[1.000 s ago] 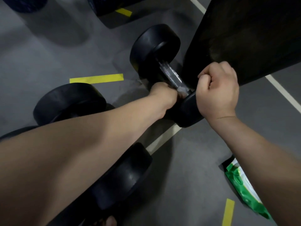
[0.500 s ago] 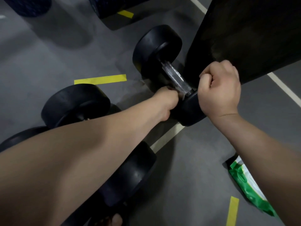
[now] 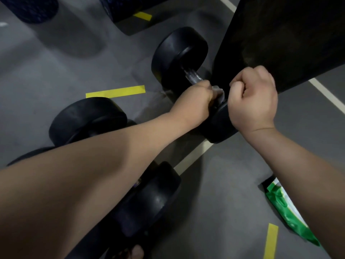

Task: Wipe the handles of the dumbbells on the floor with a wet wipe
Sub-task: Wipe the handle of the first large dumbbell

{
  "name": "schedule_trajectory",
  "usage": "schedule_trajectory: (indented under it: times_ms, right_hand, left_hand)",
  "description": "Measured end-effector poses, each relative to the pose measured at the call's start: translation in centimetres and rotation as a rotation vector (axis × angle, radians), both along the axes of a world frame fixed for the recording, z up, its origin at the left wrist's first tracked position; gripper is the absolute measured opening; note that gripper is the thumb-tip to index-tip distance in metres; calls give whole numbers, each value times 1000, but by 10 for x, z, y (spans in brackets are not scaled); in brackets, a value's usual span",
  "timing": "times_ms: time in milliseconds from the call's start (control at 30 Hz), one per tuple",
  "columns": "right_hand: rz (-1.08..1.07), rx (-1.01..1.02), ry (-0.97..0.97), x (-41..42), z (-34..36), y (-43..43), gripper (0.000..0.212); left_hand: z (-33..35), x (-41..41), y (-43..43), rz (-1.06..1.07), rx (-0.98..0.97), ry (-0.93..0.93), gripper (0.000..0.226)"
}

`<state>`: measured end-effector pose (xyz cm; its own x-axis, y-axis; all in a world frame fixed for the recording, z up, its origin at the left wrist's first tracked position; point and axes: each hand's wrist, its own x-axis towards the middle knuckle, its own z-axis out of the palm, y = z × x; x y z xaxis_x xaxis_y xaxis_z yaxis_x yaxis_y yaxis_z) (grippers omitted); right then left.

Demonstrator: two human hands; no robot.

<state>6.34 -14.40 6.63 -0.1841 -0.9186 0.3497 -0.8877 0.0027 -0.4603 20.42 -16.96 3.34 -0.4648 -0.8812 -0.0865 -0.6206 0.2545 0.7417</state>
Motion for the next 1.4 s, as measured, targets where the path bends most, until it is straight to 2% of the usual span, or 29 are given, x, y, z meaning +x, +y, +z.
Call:
schedule_trajectory:
  times_ms: [67,133,200,367,467,533,600,667,733,833,867,1033,1200,1333,1400]
  right_hand:
    - [2,1,0,0,-1,0,24]
    - [15,-12,-18,-1,-1,-1,24]
    - [20,-17,-35,-3,-1,-2,24]
    - [13,-11,-11,0,0,0,23]
    - [8,-5,3,1,0,1,24]
    - [2,2,-5,1,0,1,23]
    - [0,6,-23,1,1,0,23]
    - [-2,9,-28,1,1,0,23]
    - [-7,10,-20,1,1,0,24]
    - [-4,9,-6,0,1,0,24]
    - [-1,10,-10,0,0,0,24]
    - [-5,19,-46,-1,1,-1,24]
    - [0,15,-61,-1,2,0,24]
    - [1,24,-57,0,2,0,24]
    - [1,17,-62,0,2,0,24]
  left_hand:
    - [12,0,-5,11,59,18,9]
    - [13,-2,-12,38,72,26,14]
    - [8,1,-14,-28,51,-27,18]
    - [-5,16,-13,-273,-147,-92,30]
    - [-4,14,-7,-218,-253,-103,3]
    - [-8,15,-10,-62,-279,-108,10]
    - [-15,18,-16,2,-351,-274,34]
    - [-18,20,-19,41,-343,-338,48]
    - [-17,17,-11,-56,-348,-299,54]
    - [-27,18,8,-358,-411,-306,61]
    - [-31,23,7,-347,-439,-308,63]
    - [-23,37,-4,54,-245,-482,85]
    - [-17,40,-2,-103,-191,-438,105]
    - [-13,38,-20,41,-205,-584,102]
    - [-11,30,-17,62,-119,-549,101]
